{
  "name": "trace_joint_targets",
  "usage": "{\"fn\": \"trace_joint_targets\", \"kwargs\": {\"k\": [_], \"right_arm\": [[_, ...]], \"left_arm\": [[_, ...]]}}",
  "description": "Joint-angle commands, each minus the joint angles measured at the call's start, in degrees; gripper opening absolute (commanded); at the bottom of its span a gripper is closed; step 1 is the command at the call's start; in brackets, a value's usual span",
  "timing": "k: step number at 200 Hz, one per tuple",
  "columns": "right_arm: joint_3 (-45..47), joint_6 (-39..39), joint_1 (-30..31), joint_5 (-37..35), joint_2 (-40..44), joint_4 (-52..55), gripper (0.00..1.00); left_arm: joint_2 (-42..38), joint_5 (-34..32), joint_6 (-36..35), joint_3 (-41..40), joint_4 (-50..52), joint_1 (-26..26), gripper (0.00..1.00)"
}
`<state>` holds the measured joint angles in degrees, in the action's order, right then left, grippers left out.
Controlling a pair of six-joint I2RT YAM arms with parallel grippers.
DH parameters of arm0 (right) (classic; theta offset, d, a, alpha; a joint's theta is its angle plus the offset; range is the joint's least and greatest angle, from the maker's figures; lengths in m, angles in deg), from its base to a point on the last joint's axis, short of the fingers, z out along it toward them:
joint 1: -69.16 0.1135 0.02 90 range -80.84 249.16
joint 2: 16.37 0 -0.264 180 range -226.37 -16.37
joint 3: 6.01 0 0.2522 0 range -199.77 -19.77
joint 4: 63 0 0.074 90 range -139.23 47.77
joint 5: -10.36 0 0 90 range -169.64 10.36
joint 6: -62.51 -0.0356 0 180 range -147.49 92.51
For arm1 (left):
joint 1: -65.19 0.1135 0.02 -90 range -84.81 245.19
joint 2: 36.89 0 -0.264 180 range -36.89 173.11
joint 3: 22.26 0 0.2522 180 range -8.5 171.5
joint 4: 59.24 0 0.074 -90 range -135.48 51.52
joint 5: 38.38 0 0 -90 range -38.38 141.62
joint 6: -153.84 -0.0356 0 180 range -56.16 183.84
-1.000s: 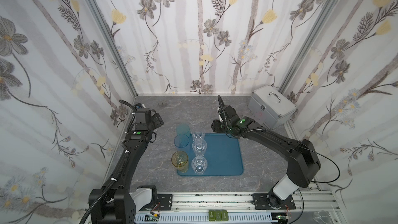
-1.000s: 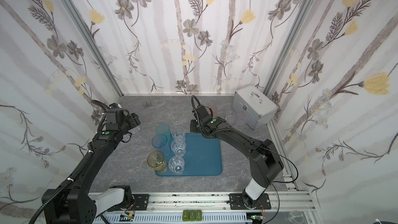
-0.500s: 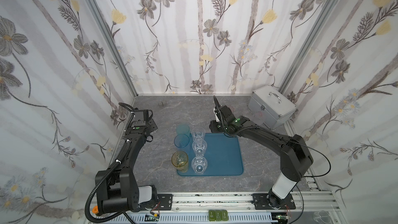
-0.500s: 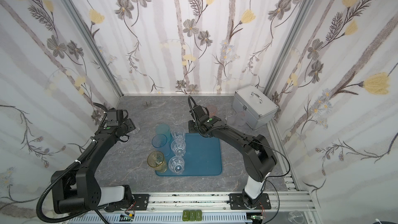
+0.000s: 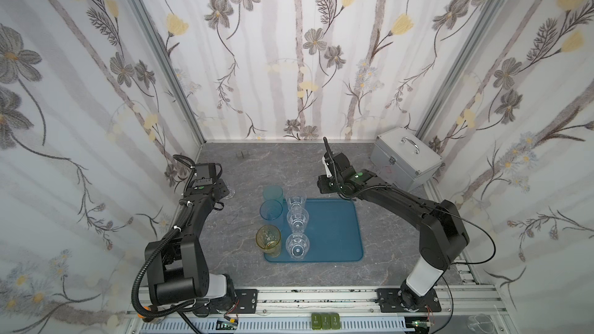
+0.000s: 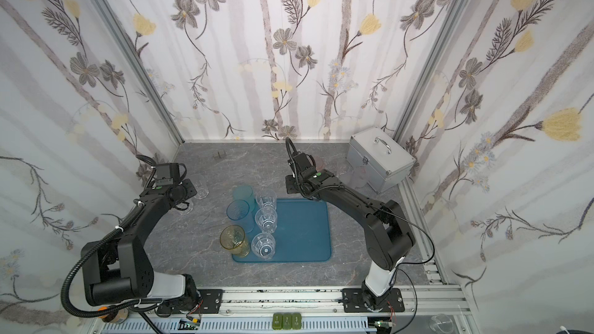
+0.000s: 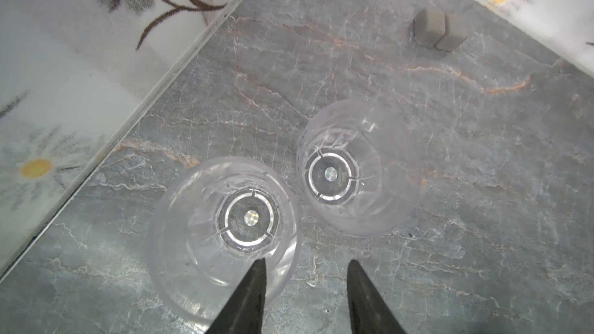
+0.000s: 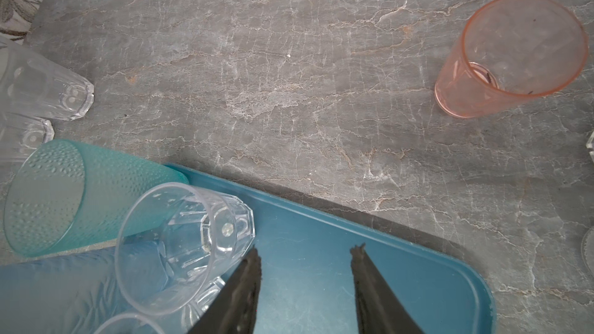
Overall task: Place the glasses into the tray
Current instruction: Pick up the glass from the middle-left of the table.
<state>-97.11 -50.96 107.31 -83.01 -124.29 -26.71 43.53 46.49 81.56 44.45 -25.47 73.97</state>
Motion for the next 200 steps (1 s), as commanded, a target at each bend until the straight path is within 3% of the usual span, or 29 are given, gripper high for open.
{"fn": "trace_joint_targets", "kwargs": {"k": [1, 45, 108, 175, 200], "right_arm": [[0.51, 1.05, 0.00, -0.11, 1.05, -2.30, 0.47], [1.10, 1.24, 0.07, 0.23, 1.27, -2.65, 0.47], [0.18, 0.68, -0.01, 1.98, 2.12, -2.65, 0.48], [2.48, -2.61, 0.04, 4.42, 3.68, -4.33, 0.48], [1.78, -3.75, -0.04, 5.19, 3.63, -4.33, 0.48]], "left_arm": [[0.79, -0.37, -0.62, -0.40, -0.14, 0.07, 0.44], [5.09, -3.08, -5.40, 2.28, -0.06, 0.09, 0.42], [9.40, -2.35, -7.38, 3.17, -0.06, -0.33, 0.18], [3.92, -1.52, -6.44, 0.66, 1.13, -1.78, 0.00], [0.48, -0.83, -5.27, 1.08, 2.97, -1.92, 0.00]]}}
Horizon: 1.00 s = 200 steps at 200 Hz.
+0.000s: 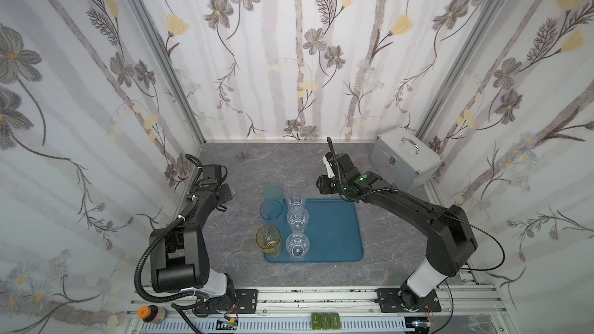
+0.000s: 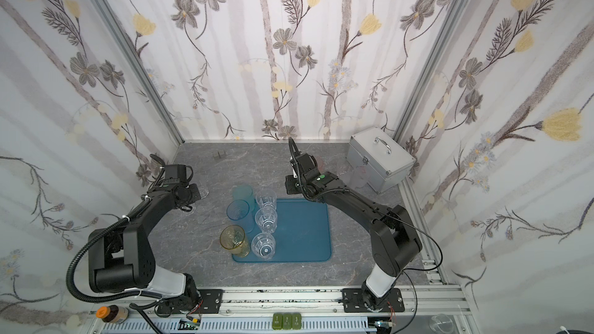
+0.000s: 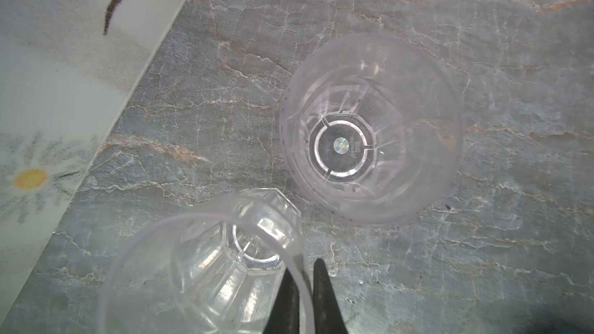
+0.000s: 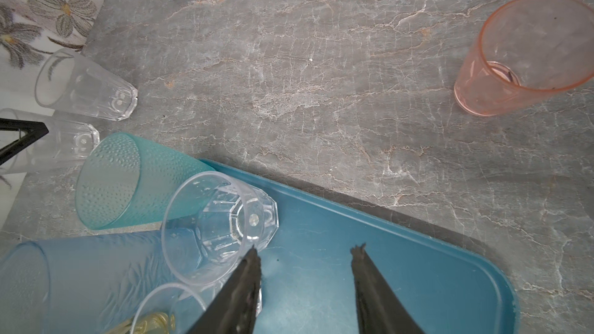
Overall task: Place the glasses into the tray
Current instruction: Pick up the glass from the middle-left of the table, then place the glass on the tray.
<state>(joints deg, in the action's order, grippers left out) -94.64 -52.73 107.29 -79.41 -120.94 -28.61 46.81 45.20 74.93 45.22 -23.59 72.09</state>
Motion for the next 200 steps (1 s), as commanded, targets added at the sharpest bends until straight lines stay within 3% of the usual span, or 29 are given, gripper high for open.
{"fn": "trace_joint_targets", "kwargs": {"k": [1, 50, 88, 125, 170, 200], "right_arm": [[-0.75, -2.04, 0.04, 1.64, 0.27, -2.43, 0.48], [-3.46, -5.39, -0.57, 6.44, -1.33, -3.41, 0.48], [-3.88, -6.61, -1.68, 6.03, 0.38, -3.16, 0.48], [-1.24, -7.97, -4.71, 4.49, 4.01, -3.04, 0.48], [4.85, -8.49, -9.10, 0.35, 9.31, -2.35, 0.48], [10.73, -8.97, -14.69, -0.58, 14.13, -2.08, 0.48]], "left_arm": [[-2.95, 0.53, 1.41, 0.33, 1.16, 0.00, 0.00], [-11.26, 1.84, 3.62, 3.95, 6.19, -1.60, 0.00], [-13.18, 2.57, 4.84, 15.49, 10.21, -6.70, 0.00], [-5.53, 0.64, 5.43, 31.18, 11.66, -20.46, 0.00], [11.22, -0.38, 5.66, 47.20, 11.57, -42.20, 0.00], [20.50, 1.83, 5.61, 53.34, 11.57, -51.46, 0.00]]}}
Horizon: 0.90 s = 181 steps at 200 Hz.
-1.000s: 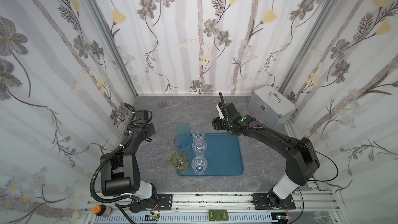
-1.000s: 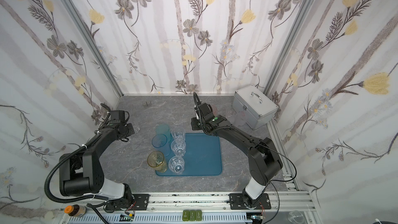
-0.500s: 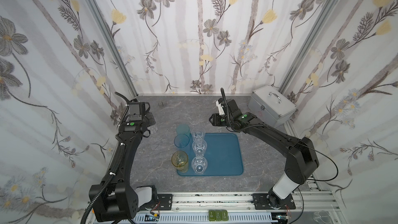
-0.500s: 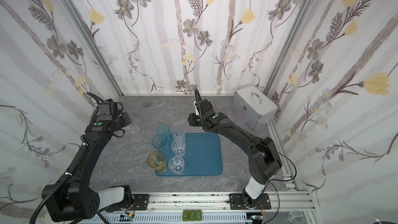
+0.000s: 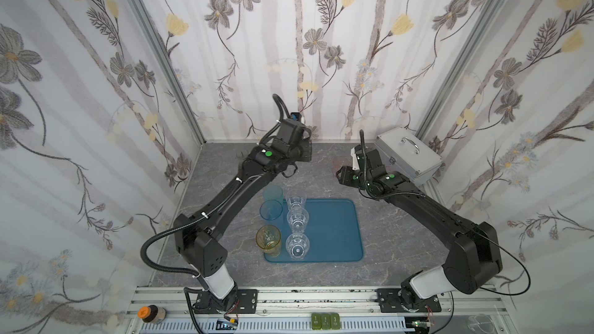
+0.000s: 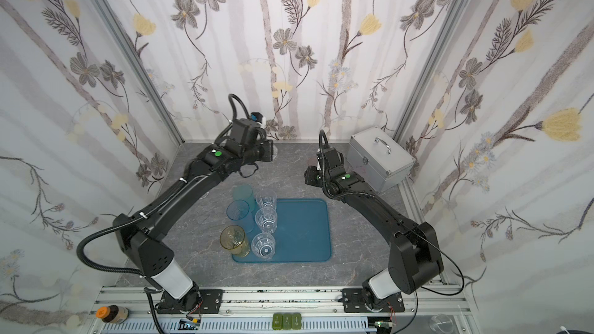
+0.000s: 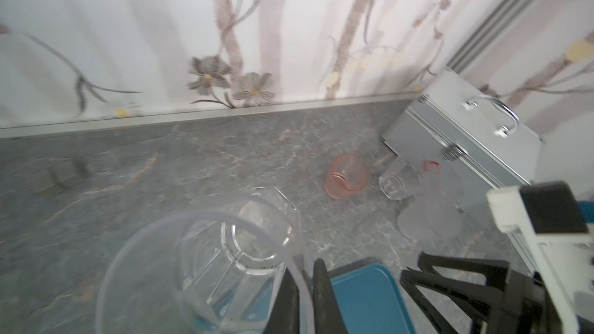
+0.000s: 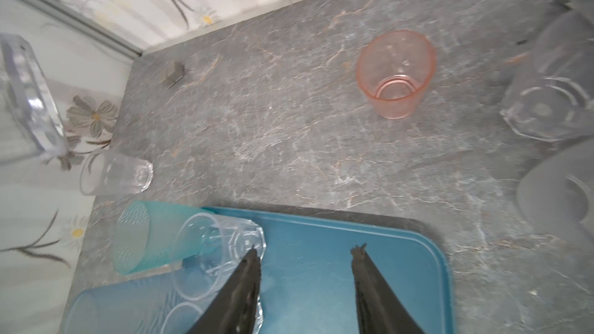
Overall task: Place the glasses into the tray
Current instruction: Place the glass on the tray.
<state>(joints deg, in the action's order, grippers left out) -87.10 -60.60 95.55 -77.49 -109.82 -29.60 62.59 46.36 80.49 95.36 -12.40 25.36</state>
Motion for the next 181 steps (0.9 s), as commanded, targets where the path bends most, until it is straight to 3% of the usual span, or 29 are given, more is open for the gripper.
{"fn": "trace_joint_targets", "kwargs": {"k": [1, 36, 66, 181], "right_arm": [[3.19, -1.10, -2.96, -2.50, 3.01, -1.10, 0.48], [9.22, -1.04, -8.06, -2.56, 7.62, -1.24, 0.48], [13.53, -1.87, -8.73, -1.83, 8.99, -3.21, 0.48], [15.67, -1.55, -8.73, -1.39, 9.04, -4.52, 0.48]], "left_arm": [[4.96, 0.64, 0.01, 3.24, 0.39, -4.95, 0.00], [10.93, 3.79, 0.66, 2.26, 0.36, -9.81, 0.00], [15.55, 5.84, 0.76, 2.20, 0.40, -12.89, 0.00], [25.66, 7.32, 1.13, -0.20, -0.36, -13.99, 0.00]]}}
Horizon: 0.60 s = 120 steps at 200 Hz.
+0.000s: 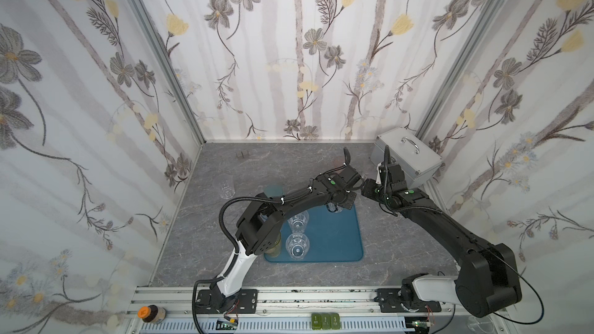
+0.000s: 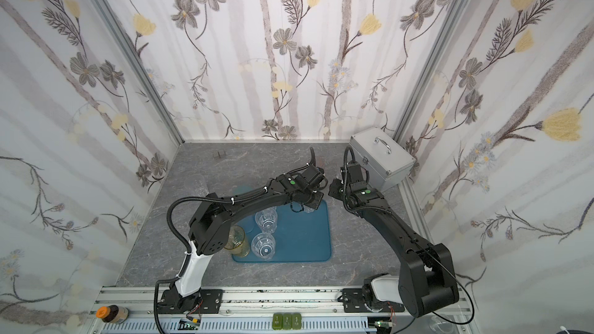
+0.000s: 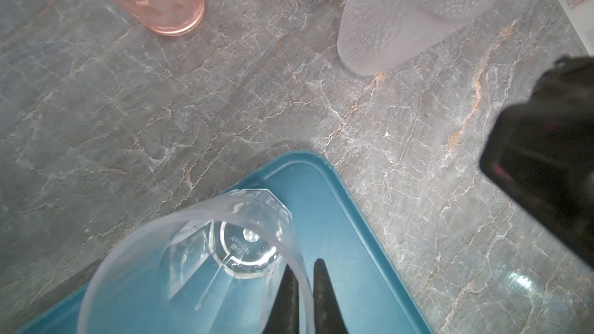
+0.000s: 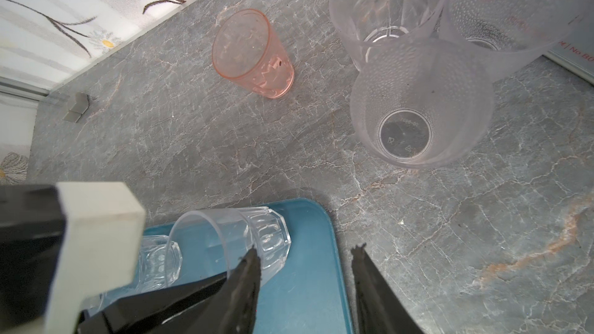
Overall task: Place the glasses into the tray
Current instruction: Place the glass on the tray.
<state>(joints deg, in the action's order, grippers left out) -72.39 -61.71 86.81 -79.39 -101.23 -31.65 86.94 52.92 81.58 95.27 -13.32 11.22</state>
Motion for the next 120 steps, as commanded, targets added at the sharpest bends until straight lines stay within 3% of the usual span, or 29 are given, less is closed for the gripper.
{"fn": "trace_joint_targets", "kwargs": {"k": [1, 30, 92, 120], "right_arm": [[1.04, -0.47, 0.02, 0.53, 0.51, -2.56, 0.48], [2.87, -1.28, 0.02, 1.48, 1.19, -3.37, 0.48], [3.31, 0.16, 0.73, 3.63, 2.33, -0.53, 0.48], [2.78, -0.48, 3.51, 4.68, 1.52, -0.23, 0.48]], "left_arm": [[1.32, 0.79, 0.03, -0.13, 0.59, 0.17, 0.00], [1.51, 0.78, -0.60, 0.55, 0.57, 0.23, 0.09], [-2.15, 0.08, -0.69, 1.16, 0.62, 1.20, 0.43], [-4.85, 0.76, -0.82, 1.40, 0.29, 1.42, 0.50]]}}
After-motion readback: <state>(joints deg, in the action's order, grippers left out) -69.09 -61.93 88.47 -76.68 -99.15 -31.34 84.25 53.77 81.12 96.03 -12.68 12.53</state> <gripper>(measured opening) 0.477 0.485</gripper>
